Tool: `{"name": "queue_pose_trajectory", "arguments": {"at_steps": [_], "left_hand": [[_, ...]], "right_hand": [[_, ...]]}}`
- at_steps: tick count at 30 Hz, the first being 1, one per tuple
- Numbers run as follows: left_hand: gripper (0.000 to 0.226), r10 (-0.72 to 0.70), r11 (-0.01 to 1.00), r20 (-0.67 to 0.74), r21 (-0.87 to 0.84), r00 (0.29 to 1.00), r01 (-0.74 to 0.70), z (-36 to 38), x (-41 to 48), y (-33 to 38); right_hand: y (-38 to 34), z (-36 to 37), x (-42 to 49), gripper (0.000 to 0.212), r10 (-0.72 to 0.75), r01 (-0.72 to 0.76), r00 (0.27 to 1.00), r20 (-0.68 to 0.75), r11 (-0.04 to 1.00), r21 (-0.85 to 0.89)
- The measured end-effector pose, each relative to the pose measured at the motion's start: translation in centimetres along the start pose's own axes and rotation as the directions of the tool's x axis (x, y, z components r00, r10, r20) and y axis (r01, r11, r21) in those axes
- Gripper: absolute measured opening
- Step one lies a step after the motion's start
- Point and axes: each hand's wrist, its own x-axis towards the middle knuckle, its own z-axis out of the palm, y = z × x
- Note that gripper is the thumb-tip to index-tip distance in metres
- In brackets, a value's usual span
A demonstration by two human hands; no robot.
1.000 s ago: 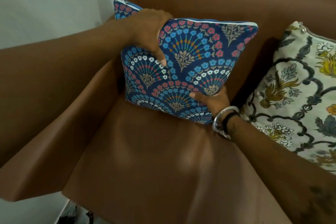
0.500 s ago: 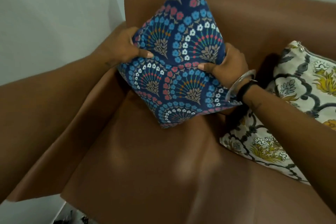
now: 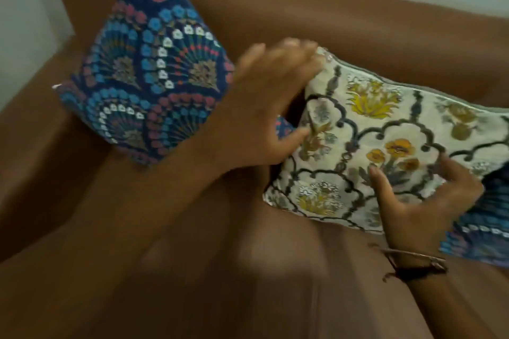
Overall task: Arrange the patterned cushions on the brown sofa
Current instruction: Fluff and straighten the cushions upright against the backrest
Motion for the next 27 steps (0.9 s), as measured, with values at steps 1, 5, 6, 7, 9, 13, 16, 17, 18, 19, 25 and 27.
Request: {"name": "queue_pose_trajectory", "arguments": {"at_steps": [1, 5, 6, 7, 9, 13, 16, 17, 18, 19, 25, 27], "left_hand": [[0.097, 0.043, 0.998, 0.172, 0.032, 0.984, -0.049, 1.6, 2.6, 1.7], [0.13, -0.012, 0.984, 0.584, 0.15, 0.812, -0.094, 7.9, 10.1, 5.3], [0.13, -0.041, 0.975, 0.635, 0.194, 0.771, -0.108, 9.0, 11.2, 5.8], [0.125, -0.079, 0.968, 0.672, 0.228, 0.737, -0.105, 9.8, 12.1, 6.2], [0.099, -0.132, 0.975, 0.676, 0.22, 0.725, -0.028, 10.9, 13.2, 6.9], [0.046, -0.161, 0.986, 0.55, 0.06, 0.82, 0.154, 11.2, 13.0, 7.9], [0.043, -0.295, 0.909, 0.469, -0.13, 0.832, 0.396, 10.4, 11.5, 7.8], [0.043, -0.334, 0.859, 0.454, -0.213, 0.826, 0.465, 9.9, 10.7, 7.7], [0.044, -0.356, 0.821, 0.438, -0.275, 0.825, 0.5, 9.5, 10.0, 7.6], [0.045, -0.366, 0.803, 0.421, -0.308, 0.83, 0.511, 9.2, 9.2, 7.3], [0.047, -0.512, 0.782, 0.316, -0.213, 0.799, 0.586, 9.9, 5.1, 5.4], [0.047, -0.522, 0.801, 0.288, -0.159, 0.803, 0.577, 10.4, 4.6, 5.0]], "right_hand": [[2.9, -0.6, -0.4, 0.098, 0.152, -0.151, 0.988, 0.034, 0.988, -0.03], [9.8, 0.0, -0.1, 0.124, 0.468, -0.524, 0.84, 0.274, 0.83, 0.19], [10.7, 0.3, 0.2, 0.124, 0.482, -0.567, 0.811, 0.331, 0.786, 0.246], [11.5, 0.6, 0.6, 0.12, 0.483, -0.595, 0.791, 0.375, 0.749, 0.292], [12.5, 0.8, 1.7, 0.098, 0.486, -0.621, 0.778, 0.398, 0.693, 0.366], [12.7, -1.7, 4.4, 0.042, 0.434, -0.531, 0.845, 0.313, 0.757, 0.382], [12.6, -4.8, 8.4, 0.031, 0.26, -0.313, 0.944, 0.201, 0.896, 0.313], [12.6, -5.6, 10.0, 0.034, 0.176, -0.223, 0.966, 0.189, 0.938, 0.265], [12.4, -6.0, 11.4, 0.037, 0.102, -0.144, 0.976, 0.195, 0.966, 0.216], [12.1, -5.9, 12.3, 0.04, 0.054, -0.095, 0.975, 0.214, 0.978, 0.186], [10.2, -2.5, 11.6, 0.038, -0.128, 0.056, 0.944, 0.303, 0.97, 0.235], [10.7, -1.8, 11.7, 0.039, -0.123, 0.048, 0.948, 0.294, 0.967, 0.251]]}}
